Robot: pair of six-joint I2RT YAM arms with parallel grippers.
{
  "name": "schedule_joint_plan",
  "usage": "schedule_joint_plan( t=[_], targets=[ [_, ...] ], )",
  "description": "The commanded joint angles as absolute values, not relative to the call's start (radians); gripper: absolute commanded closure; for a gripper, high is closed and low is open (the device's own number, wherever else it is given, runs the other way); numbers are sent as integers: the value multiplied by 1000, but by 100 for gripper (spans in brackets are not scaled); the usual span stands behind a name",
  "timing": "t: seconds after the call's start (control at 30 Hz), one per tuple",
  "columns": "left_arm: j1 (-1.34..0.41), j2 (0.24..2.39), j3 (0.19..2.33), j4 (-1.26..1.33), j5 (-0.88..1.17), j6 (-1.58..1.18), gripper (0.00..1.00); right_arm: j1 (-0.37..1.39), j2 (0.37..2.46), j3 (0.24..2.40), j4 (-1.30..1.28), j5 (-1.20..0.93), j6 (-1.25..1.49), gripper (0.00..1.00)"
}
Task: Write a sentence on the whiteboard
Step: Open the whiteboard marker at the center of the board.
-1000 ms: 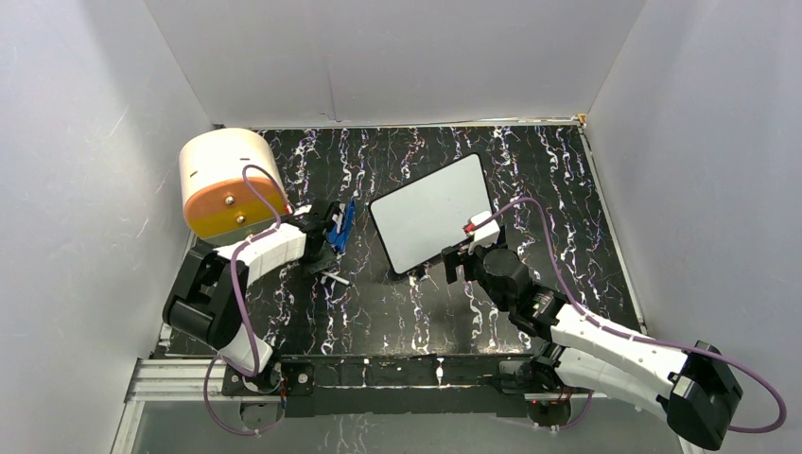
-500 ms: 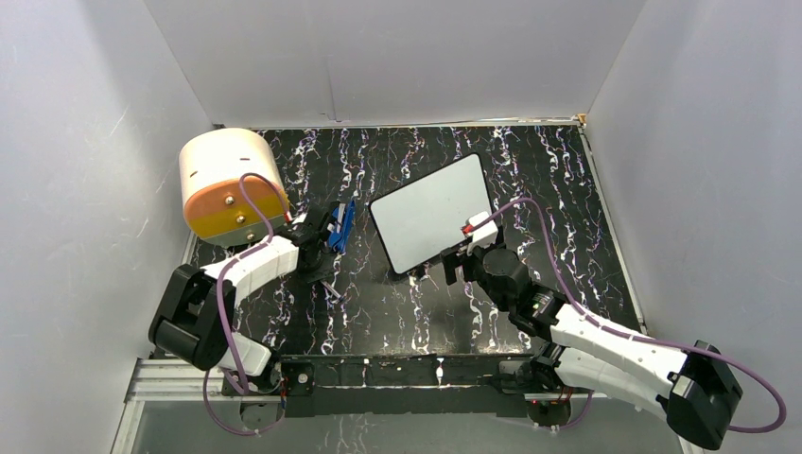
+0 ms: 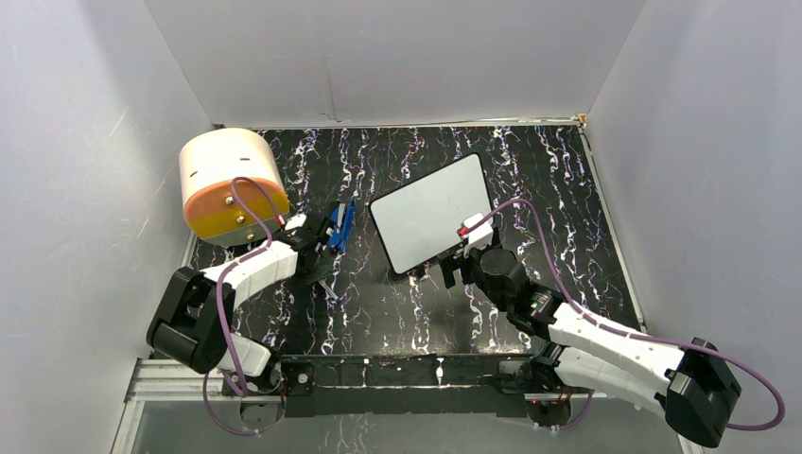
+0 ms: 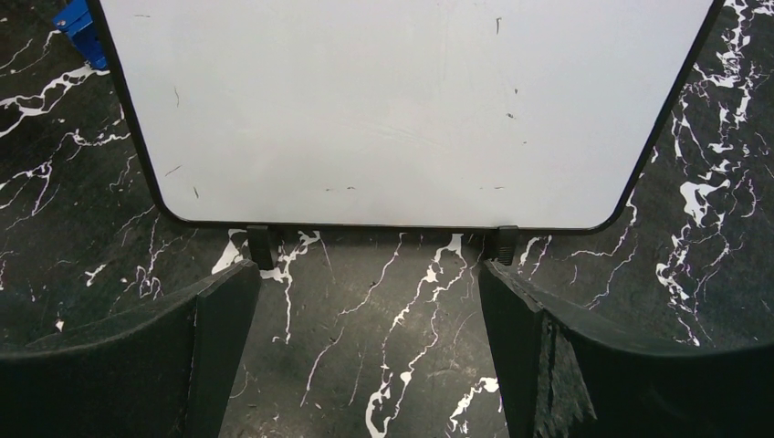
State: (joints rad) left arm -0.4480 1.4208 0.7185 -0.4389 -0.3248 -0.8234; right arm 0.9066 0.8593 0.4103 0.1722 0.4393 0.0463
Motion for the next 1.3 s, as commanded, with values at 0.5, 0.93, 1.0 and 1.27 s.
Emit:
schedule_joint_plan(
  t=[0.5,0.93,1.0,1.27],
  targets=[
    [-449,1396,696,-376,-247,-830,100,911,803,390,290,455,108,1],
    [-449,1141,724,-312,-136,-859,100,910,816,375,385,260,80,1],
    [-449,1092,727,-293,-127,-870,100,911,823,378,406,229,78,1],
    [-449,945,772,-226,-109,-962,100,912,849,395,528,117,113,1]
  ],
)
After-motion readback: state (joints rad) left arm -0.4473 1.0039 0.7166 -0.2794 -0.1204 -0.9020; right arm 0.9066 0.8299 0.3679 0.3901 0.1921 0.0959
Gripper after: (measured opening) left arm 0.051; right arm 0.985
